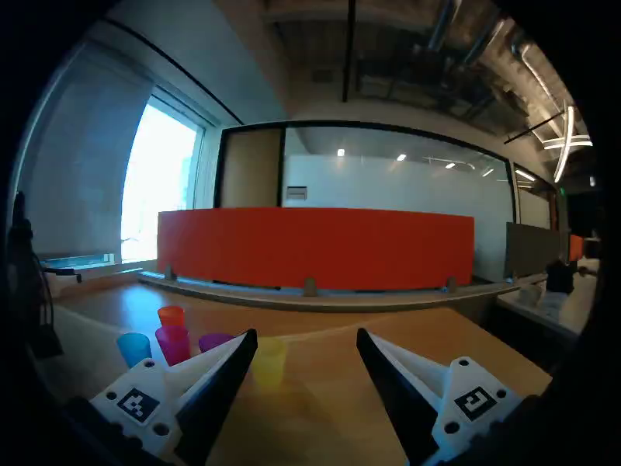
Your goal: Pour water
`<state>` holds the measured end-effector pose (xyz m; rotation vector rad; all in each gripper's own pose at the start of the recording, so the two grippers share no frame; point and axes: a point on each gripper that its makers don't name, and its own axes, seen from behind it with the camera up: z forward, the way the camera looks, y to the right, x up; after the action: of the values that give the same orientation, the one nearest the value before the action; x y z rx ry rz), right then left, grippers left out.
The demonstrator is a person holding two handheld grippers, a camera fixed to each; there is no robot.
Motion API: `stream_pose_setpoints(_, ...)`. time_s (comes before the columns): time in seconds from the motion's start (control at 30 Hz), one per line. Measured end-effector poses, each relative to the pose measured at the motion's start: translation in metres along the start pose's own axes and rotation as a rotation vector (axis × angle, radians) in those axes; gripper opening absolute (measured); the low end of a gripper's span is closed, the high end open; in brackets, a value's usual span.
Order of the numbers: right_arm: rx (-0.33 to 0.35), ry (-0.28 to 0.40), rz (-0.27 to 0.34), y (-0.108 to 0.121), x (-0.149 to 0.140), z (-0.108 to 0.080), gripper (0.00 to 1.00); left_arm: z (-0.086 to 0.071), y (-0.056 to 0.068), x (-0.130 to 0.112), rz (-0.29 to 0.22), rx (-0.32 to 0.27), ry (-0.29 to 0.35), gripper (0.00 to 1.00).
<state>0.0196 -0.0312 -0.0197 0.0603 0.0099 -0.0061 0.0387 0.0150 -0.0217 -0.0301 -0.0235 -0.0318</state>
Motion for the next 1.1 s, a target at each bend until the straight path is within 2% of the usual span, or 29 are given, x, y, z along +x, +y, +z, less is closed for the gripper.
stream_pose_setpoints(0.4, -0.067, 0.001, 0.074, 0.021, -0.003, -0.003, 0.99, -0.005, -0.010, -0.008, 0.019, 0.057, 0.013, 0.93)
stream_pose_setpoints(0.6, -0.075, -0.016, 0.062, 0.020, -0.008, -0.002, 0.99, -0.008, -0.013, -0.015, 0.028, 0.082, 0.013, 0.93)
stream_pose_setpoints(0.8, -0.078, -0.028, 0.045, 0.017, -0.010, 0.000, 0.99, -0.011, -0.016, -0.013, 0.038, 0.107, 0.033, 0.93)
stream_pose_setpoints(1.1, -0.089, -0.029, 0.047, 0.018, -0.004, 0.002, 0.99, -0.010, -0.015, -0.014, 0.026, 0.107, 0.052, 0.93)
